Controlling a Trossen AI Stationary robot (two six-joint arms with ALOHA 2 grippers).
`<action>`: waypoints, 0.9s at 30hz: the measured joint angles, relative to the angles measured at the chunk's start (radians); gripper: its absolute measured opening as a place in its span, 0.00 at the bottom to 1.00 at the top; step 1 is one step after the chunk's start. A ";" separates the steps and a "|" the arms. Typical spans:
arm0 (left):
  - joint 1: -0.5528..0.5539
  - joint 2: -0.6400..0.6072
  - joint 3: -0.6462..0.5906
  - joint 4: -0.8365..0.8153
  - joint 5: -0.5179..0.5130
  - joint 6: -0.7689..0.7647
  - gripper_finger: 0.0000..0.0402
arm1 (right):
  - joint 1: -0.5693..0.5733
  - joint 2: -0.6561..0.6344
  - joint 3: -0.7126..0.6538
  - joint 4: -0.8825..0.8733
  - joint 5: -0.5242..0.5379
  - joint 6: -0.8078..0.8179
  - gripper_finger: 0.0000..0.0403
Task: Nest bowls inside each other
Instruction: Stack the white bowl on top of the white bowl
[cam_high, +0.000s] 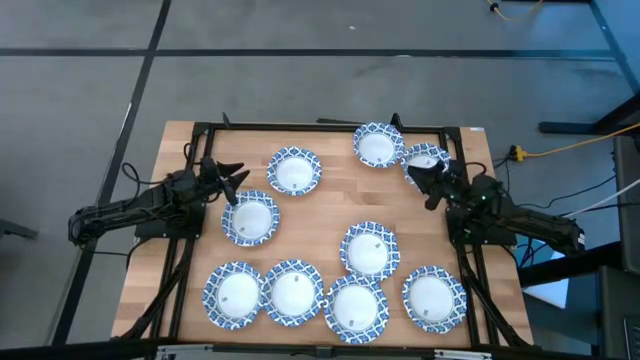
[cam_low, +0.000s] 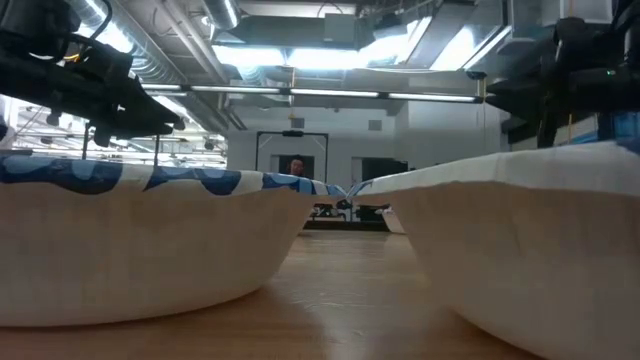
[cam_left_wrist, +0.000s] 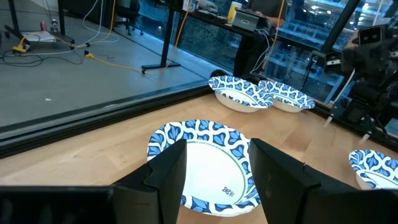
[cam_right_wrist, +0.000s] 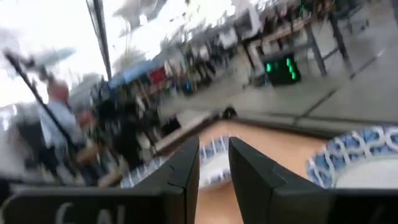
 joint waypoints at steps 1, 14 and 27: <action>0.000 0.000 0.000 0.000 0.000 0.000 0.42 | 0.000 0.001 0.021 -0.060 -0.011 -0.009 0.22; 0.000 0.000 0.000 0.003 -0.077 0.000 0.42 | 0.000 0.231 0.252 -0.593 0.126 0.078 0.22; 0.000 0.000 0.000 0.012 -0.077 -0.001 0.42 | 0.000 0.667 0.383 -0.679 0.159 0.080 0.22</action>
